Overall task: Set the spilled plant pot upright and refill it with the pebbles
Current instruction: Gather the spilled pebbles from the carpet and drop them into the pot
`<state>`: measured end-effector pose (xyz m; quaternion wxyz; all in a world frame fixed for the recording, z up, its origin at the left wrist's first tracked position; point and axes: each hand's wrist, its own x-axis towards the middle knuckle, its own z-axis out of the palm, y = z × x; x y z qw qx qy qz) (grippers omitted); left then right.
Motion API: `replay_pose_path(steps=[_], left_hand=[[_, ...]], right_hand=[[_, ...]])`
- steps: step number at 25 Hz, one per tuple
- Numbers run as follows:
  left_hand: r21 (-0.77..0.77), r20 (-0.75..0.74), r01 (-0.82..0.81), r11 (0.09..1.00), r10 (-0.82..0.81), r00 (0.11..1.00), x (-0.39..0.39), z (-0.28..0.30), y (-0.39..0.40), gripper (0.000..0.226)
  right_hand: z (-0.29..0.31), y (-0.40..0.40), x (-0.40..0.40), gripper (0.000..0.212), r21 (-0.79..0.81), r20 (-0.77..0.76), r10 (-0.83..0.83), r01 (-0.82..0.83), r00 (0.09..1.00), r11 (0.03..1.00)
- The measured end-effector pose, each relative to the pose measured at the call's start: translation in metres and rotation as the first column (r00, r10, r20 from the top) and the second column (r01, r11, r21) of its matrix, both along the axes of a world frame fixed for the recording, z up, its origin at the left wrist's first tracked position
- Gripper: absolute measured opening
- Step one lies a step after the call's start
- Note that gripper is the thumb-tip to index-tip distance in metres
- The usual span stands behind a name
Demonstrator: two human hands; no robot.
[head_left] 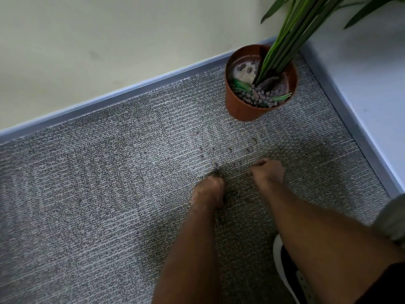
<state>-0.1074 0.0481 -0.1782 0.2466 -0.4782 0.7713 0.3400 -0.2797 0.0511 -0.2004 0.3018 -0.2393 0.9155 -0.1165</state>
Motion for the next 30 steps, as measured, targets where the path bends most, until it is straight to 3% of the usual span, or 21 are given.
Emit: replay_pose_path(steps=[2,4,6,7,8,10,12,15,16,19,23,24,26,28,30], left_hand=[[-0.009,-0.002,0.004,1.000,-0.004,1.000,-0.001,0.000,0.000,0.034],[0.009,-0.059,-0.052,0.999,0.052,0.997,-0.003,-0.002,-0.003,0.027],[0.083,-0.184,-0.255,0.963,0.267,0.946,-0.005,-0.002,-0.008,0.018],[0.144,-0.258,-0.406,0.902,0.431,0.865,-0.007,0.001,-0.013,0.016],[0.235,-0.331,-0.563,0.792,0.610,0.720,-0.009,0.005,-0.021,0.016],[0.442,-0.439,-0.732,0.518,0.837,0.326,-0.013,0.022,-0.041,0.022],[0.581,-0.503,-0.728,0.364,0.864,0.030,-0.021,0.047,-0.063,0.018],[0.671,-0.527,-0.691,0.268,0.828,-0.191,-0.042,0.079,-0.098,0.013],[0.671,-0.533,-0.696,0.256,0.819,-0.212,-0.050,0.087,-0.108,0.012],[0.597,-0.576,-0.754,0.273,0.800,-0.166,-0.073,0.101,-0.135,0.017],[0.567,-0.577,-0.740,0.362,0.815,-0.044,-0.081,0.102,-0.152,0.020],[0.529,-0.592,-0.750,0.397,0.806,0.009,-0.078,0.101,-0.150,0.025],[0.485,-0.614,-0.785,0.386,0.789,0.008,-0.068,0.097,-0.140,0.024],[0.417,-0.614,-0.850,0.321,0.790,-0.003,-0.054,0.088,-0.122,0.014],[0.290,-0.585,-0.897,0.334,0.803,0.110,-0.037,0.067,-0.097,0.008]], right_hand=[[0.011,-0.017,0.015,0.014,-0.134,0.241,-0.170,0.206,0.956,0.969],[0.030,-0.036,0.028,0.016,-0.201,0.546,-0.270,0.436,0.793,0.877],[0.049,-0.052,0.035,0.018,-0.210,0.739,-0.255,0.572,0.623,0.793],[0.057,-0.058,0.035,0.019,-0.214,0.792,-0.230,0.611,0.565,0.762],[0.065,-0.064,0.035,0.020,-0.217,0.831,-0.207,0.643,0.517,0.735],[0.076,-0.074,0.033,0.019,-0.227,0.888,-0.157,0.708,0.433,0.669],[0.086,-0.082,0.032,0.022,-0.231,0.924,-0.109,0.763,0.366,0.604],[0.104,-0.094,0.029,0.025,-0.239,0.951,-0.052,0.832,0.304,0.501],[0.112,-0.098,0.026,0.025,-0.238,0.956,-0.043,0.857,0.289,0.456],[0.124,-0.110,0.017,0.030,-0.242,0.954,-0.077,0.899,0.288,0.365],[0.125,-0.108,0.009,0.022,-0.251,0.927,-0.162,0.883,0.337,0.398],[0.124,-0.108,0.008,0.019,-0.262,0.923,-0.167,0.884,0.346,0.388],[0.119,-0.108,0.008,0.019,-0.298,0.907,-0.198,0.899,0.371,0.320],[0.110,-0.106,0.009,0.020,-0.428,0.819,-0.218,0.818,0.531,0.384],[0.096,-0.095,0.013,0.013,-0.529,0.684,-0.179,0.650,0.707,0.546]])
